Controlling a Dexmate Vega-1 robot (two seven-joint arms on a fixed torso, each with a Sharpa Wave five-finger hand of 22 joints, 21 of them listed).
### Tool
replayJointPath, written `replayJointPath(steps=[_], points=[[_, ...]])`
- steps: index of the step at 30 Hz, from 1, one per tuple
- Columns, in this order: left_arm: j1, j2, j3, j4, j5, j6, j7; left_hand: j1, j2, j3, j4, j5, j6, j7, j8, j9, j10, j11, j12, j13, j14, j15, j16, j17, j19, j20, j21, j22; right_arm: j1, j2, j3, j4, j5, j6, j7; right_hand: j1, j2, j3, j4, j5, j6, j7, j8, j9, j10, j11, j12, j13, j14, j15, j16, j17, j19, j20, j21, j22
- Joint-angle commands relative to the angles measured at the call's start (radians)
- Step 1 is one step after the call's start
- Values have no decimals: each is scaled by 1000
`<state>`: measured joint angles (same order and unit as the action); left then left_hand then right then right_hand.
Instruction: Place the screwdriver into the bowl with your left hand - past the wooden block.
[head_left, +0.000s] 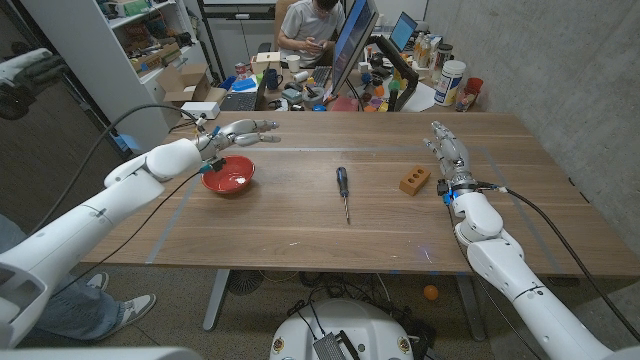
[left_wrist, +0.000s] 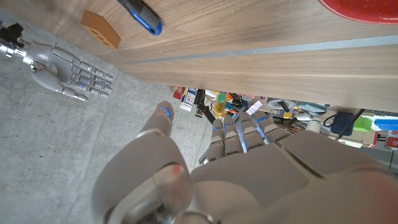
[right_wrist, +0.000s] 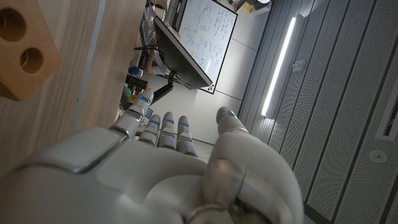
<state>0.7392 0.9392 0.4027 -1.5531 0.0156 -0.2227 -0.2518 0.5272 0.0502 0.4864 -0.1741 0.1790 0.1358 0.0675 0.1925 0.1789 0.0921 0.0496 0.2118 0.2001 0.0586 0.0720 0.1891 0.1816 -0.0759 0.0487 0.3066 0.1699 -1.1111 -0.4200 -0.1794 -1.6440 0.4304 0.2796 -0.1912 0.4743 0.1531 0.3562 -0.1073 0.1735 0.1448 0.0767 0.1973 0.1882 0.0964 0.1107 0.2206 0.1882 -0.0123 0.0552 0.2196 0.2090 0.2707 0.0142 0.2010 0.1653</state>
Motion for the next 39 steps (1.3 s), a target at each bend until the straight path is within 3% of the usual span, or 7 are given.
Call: replayJointPath(steps=[1, 10, 11, 14, 17, 27, 39], points=[[-25, 85, 11, -59, 210, -48, -39, 32, -3, 7, -8, 3, -2, -18, 4, 7, -6, -8, -2, 2, -1, -5, 2, -1, -5, 9, -6, 4, -10, 14, -19, -33, -29, -7, -39, 5, 1, -2, -2, 6, 10, -4, 3, 2, 9, 3, -4, 6, 8, 5, 5, 4, 6, 2, -3, 5], [-47, 109, 14, -92, 341, -83, -55, 78, -12, 18, -13, 4, -15, -33, 3, 8, -22, -7, -5, 3, -15, -3, -2, -1, -10, 20, -22, 5, -34, 21, -22, -65, -47, -1, -70, 4, 2, -3, -2, 6, 9, -4, 2, 2, 11, 2, -5, 6, 8, 5, 4, 4, 6, 1, -4, 5], [-49, 111, 15, -96, 359, -84, -53, 88, -15, 20, -14, 4, -18, -36, 4, 8, -26, -9, -6, 4, -17, -1, -2, -1, -12, 31, -25, 5, -37, 21, -23, -69, -48, -2, -73, 4, 2, -3, -2, 6, 9, -4, 2, 2, 10, 2, -5, 6, 8, 4, 4, 4, 6, 1, -4, 5], [-59, 114, 21, -113, 421, -85, -53, 144, -34, 30, -13, 5, -29, -45, 6, 10, -43, -18, -5, 7, -10, 48, 2, 0, -7, 92, -39, 7, -44, 23, -24, -76, -51, -1, -80, 4, 2, -3, -3, 6, 9, -5, 2, 2, 10, 2, -6, 6, 8, 5, 4, 4, 6, 2, -4, 5], [-73, 113, 32, -122, 485, -95, -49, 169, -40, 34, -13, 6, -42, -54, 4, 10, -56, -21, -6, 8, -12, 60, 1, 0, -5, 117, -44, 8, -50, 21, -23, -85, -55, -4, -86, 4, 1, -4, -3, 6, 9, -5, 2, 2, 10, 3, -6, 6, 8, 6, 3, 4, 5, 1, -5, 5], [-134, 101, 83, -146, 703, -154, -62, 212, -50, 42, -13, 8, -44, -70, 8, 11, -91, -35, -12, 10, -38, 58, -7, 1, -16, 129, -59, 9, -74, 14, -15, -124, -67, -18, -109, 3, 2, -4, -3, 6, 10, -5, 2, 3, 11, 3, -7, 6, 9, 6, 3, 4, 6, 1, -5, 5], [-211, 52, 139, -122, 876, -252, -46, 251, -72, 43, -11, 11, -67, -90, 3, 11, -122, -27, -14, 11, -54, 51, -6, 1, -25, 127, -73, 10, -90, 14, -10, -145, -73, -30, -124, 2, 2, -6, -2, 6, 10, -5, 1, 3, 13, 3, -8, 6, 8, 5, 2, 4, 6, 2, -5, 5]])
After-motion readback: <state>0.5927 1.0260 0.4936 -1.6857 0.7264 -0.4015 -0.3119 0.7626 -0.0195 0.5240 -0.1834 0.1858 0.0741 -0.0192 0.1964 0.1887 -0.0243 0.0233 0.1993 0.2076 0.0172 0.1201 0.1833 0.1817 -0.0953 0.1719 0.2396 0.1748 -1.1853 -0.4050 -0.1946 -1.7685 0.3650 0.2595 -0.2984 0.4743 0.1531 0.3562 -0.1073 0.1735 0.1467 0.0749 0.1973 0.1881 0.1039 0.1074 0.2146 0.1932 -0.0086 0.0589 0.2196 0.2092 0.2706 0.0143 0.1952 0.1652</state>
